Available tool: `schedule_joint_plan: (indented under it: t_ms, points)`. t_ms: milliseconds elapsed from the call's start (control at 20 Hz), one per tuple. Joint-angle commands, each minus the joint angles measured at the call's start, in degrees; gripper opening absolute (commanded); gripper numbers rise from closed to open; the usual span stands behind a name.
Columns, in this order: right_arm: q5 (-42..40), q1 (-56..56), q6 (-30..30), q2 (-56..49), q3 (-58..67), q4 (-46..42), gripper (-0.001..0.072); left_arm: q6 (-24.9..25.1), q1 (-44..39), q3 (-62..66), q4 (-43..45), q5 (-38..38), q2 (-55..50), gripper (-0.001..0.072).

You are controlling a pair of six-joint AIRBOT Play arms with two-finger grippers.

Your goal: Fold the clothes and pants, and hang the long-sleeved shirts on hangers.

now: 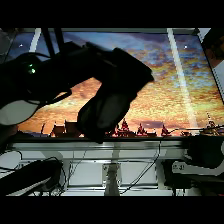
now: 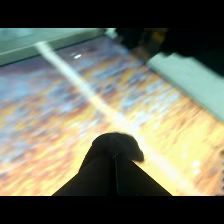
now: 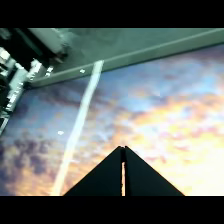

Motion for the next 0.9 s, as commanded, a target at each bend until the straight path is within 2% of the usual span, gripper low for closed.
schedule_joint_plan:
  t_ms: [0,100,250,350,450,550,600,650,700,750,850]
  points:
    - [4.17,-1.9,0.94,0.35,0.0,-5.99,0.0018,0.02,-0.09,4.81,-7.13,6.19,-5.05,0.0004]
    - [5.57,-1.9,0.92,0.35,0.0,-7.93,0.0018,-0.07,1.9,5.53,-7.17,4.98,-6.78,0.0004]
    - [6.58,-1.9,0.92,0.35,0.0,-8.17,0.0019,0.46,6.86,5.51,-5.88,-4.57,-8.72,0.0005]
    - [6.8,-1.86,0.94,0.33,0.0,-8.04,0.0019,0.44,10.91,5.49,0.17,-8.87,-10.88,0.0006]
    - [7.52,-1.86,0.98,0.31,0.0,-7.78,0.0019,0.42,15.82,5.49,7.89,-7.37,-14.01,0.0006]
    - [7.78,-1.86,1.9,0.31,0.0,-7.78,0.002,0.39,22.05,5.49,11.8,0.22,-18.43,0.0006]
    - [7.76,-1.86,2.54,0.31,0.0,-7.72,0.0022,0.39,25.31,5.49,11.63,5.03,-20.61,0.0099]
    - [7.93,-1.86,3.1,0.31,0.0,-7.67,0.0095,0.26,27.74,5.51,11.26,8.31,-22.47,0.0417]
    - [8.31,-1.86,4.52,0.31,0.0,-7.69,0.0257,-3.17,29.99,5.51,10.36,10.38,-24.0,0.062]
    - [8.33,-1.86,5.35,0.31,0.0,-7.69,0.0345,-9.25,31.65,5.51,10.1,10.6,-24.9,0.0618]
    - [8.24,-1.86,5.35,0.31,-0.13,-7.65,0.0346,-21.92,34.53,5.4,10.01,10.05,-25.64,0.0619]
